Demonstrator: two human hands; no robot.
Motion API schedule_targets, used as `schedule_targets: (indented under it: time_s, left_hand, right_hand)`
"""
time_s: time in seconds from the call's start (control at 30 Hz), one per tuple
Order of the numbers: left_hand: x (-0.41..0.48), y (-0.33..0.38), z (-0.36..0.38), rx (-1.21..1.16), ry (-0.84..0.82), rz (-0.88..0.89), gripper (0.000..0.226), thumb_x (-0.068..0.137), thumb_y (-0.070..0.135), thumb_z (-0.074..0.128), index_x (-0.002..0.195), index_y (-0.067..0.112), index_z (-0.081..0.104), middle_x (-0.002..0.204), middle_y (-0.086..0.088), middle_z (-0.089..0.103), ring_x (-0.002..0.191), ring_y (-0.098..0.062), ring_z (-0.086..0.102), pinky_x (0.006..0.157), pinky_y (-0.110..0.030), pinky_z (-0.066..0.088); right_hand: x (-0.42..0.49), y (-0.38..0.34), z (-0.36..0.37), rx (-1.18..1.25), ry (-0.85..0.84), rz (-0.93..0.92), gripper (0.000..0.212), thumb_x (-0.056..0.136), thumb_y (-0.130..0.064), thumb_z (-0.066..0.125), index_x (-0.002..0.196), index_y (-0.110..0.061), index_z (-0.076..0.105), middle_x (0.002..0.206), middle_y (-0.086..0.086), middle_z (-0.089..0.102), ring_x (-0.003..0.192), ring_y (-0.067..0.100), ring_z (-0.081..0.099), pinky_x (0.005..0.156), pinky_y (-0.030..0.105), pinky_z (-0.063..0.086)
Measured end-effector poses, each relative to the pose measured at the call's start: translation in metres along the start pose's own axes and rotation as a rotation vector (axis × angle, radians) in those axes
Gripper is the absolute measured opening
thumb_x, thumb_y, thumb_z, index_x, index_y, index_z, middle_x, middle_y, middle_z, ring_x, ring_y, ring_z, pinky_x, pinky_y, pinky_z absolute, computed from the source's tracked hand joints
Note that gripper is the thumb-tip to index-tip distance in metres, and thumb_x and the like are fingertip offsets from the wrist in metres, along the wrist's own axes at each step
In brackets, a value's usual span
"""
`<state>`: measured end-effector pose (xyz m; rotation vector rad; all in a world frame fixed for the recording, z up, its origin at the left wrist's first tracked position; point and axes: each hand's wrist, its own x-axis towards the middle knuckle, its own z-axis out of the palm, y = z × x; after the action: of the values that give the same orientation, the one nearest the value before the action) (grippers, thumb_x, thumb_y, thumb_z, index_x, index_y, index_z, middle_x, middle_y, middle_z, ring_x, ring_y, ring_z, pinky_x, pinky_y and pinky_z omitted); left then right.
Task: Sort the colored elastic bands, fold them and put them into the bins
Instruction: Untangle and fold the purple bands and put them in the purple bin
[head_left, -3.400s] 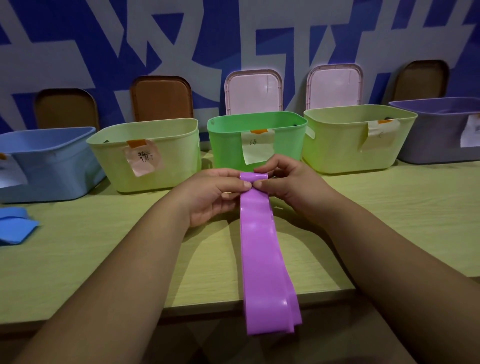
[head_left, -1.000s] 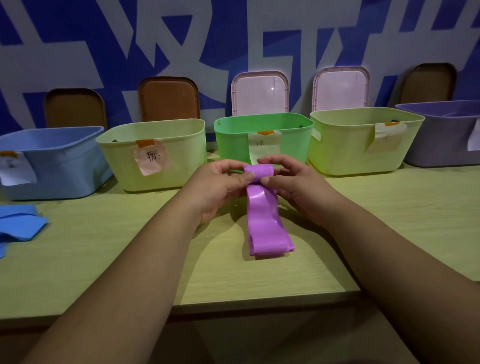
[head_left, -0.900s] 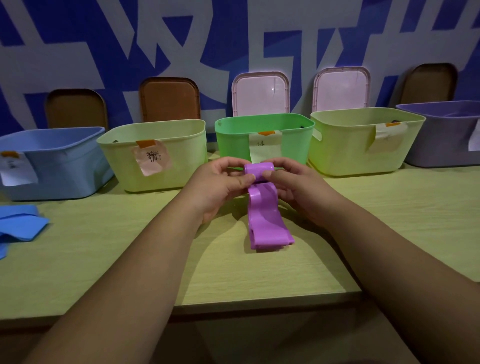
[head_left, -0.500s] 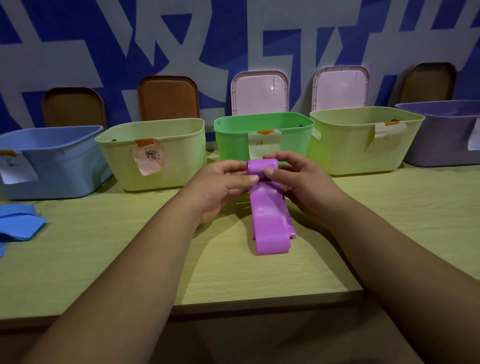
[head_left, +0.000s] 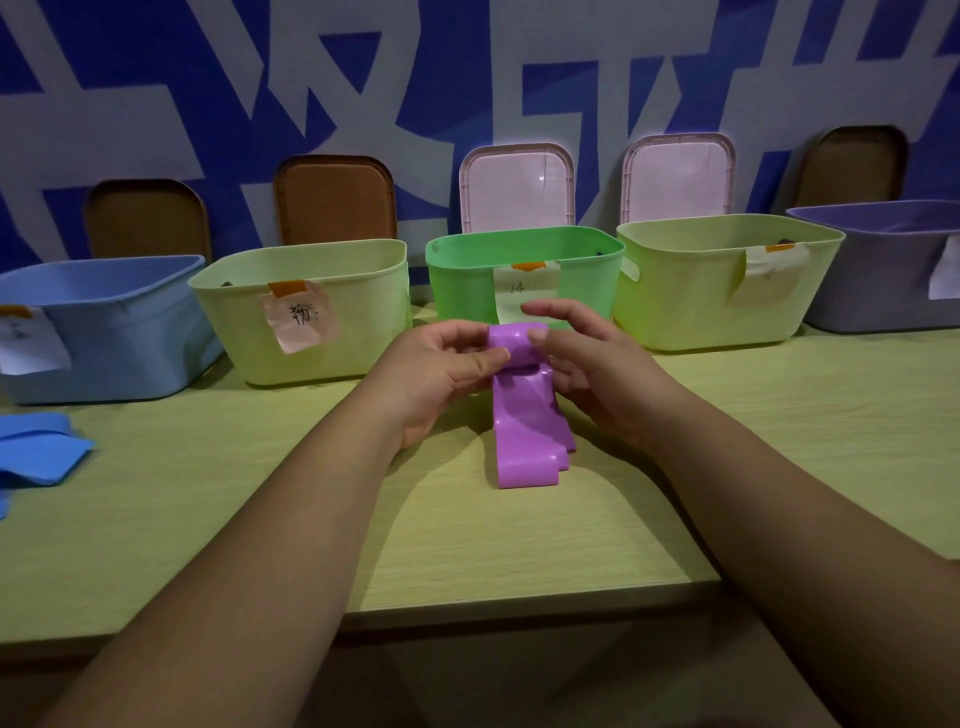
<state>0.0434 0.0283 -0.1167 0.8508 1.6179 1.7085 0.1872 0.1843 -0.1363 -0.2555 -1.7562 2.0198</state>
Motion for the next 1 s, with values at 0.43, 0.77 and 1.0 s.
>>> schedule_targets:
  time_s: [0.43, 0.77, 1.0]
  left_hand:
    - [0.0, 0.004, -0.003, -0.046, -0.094, 0.004, 0.049, 0.082, -0.002, 0.083, 0.129, 0.01, 0.073, 0.121, -0.01, 0.078, 0.113, -0.023, 0.076, 0.093, -0.029, 0.06]
    - [0.005, -0.001, -0.003, -0.167, -0.013, 0.088, 0.035, 0.078, 0.014, 0.082, 0.11, 0.003, 0.075, 0.109, -0.017, 0.078, 0.1, -0.027, 0.079, 0.086, -0.03, 0.062]
    - [0.008, -0.004, -0.003, -0.102, 0.001, 0.08, 0.037, 0.074, 0.019, 0.088, 0.106, 0.01, 0.072, 0.113, -0.022, 0.075, 0.103, -0.032, 0.075, 0.085, -0.032, 0.06]
  right_hand:
    - [-0.004, -0.003, 0.001, -0.093, 0.03, -0.017, 0.032, 0.1, -0.019, 0.073, 0.131, -0.01, 0.072, 0.122, 0.014, 0.076, 0.108, 0.031, 0.076, 0.096, 0.042, 0.063]
    - [0.003, 0.005, 0.0, -0.237, 0.134, -0.065, 0.036, 0.092, -0.039, 0.083, 0.118, -0.018, 0.072, 0.119, 0.01, 0.076, 0.106, 0.031, 0.074, 0.097, 0.049, 0.06]
    - [-0.006, -0.006, 0.008, -0.34, 0.04, -0.111, 0.036, 0.094, -0.024, 0.081, 0.129, -0.019, 0.072, 0.117, 0.0, 0.079, 0.11, 0.017, 0.075, 0.097, 0.034, 0.058]
